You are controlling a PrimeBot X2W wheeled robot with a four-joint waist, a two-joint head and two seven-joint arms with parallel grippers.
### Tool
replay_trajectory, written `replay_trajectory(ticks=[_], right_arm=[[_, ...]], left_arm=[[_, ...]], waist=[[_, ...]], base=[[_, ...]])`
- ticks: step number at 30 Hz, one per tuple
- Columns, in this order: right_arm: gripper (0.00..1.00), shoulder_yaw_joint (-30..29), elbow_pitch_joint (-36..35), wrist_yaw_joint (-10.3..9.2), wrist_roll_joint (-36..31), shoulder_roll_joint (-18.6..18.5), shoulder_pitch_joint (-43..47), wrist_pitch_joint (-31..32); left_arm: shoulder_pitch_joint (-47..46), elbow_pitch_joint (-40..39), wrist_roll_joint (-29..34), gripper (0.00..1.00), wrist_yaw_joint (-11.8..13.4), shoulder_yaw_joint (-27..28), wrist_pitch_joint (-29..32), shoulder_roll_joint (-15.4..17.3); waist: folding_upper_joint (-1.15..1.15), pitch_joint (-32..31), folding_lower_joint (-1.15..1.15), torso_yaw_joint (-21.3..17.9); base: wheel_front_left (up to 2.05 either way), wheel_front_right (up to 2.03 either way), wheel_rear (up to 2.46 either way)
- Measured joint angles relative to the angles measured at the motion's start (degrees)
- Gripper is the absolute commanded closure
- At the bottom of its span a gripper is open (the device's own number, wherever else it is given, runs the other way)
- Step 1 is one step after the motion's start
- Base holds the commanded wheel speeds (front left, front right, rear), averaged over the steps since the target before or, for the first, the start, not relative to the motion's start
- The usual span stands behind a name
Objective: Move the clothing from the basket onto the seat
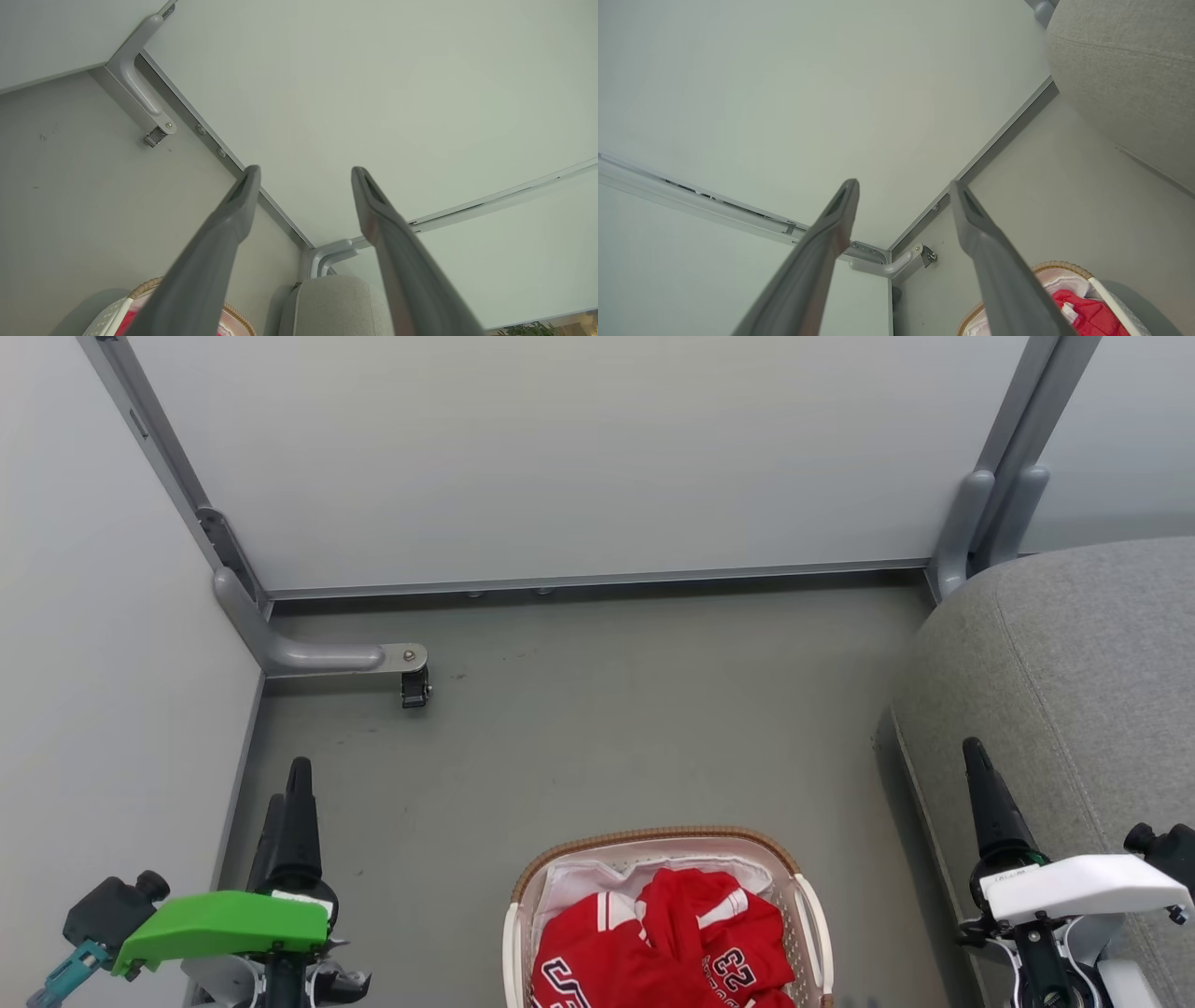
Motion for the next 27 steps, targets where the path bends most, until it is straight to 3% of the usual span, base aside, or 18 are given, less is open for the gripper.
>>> replay_trajectory(ticks=[15,27], right_arm=[[0.00,1.9,-0.8,0.00,-13.6,-0.2,0.8,-2.9],[0.00,3.1,-0.8,0.00,-22.3,-0.3,0.8,-4.9]], left_arm=[[1.1,-0.4,14.7,0.00,1.5,-2.4,-2.8,0.1],[1.5,0.0,23.0,0.00,2.3,-3.0,-4.8,0.1]], waist=[[0.00,0.1,0.00,0.2],[0.00,0.4,0.00,0.3]], base=[[0.00,0.00,0.00],[0.00,0.00,0.00]])
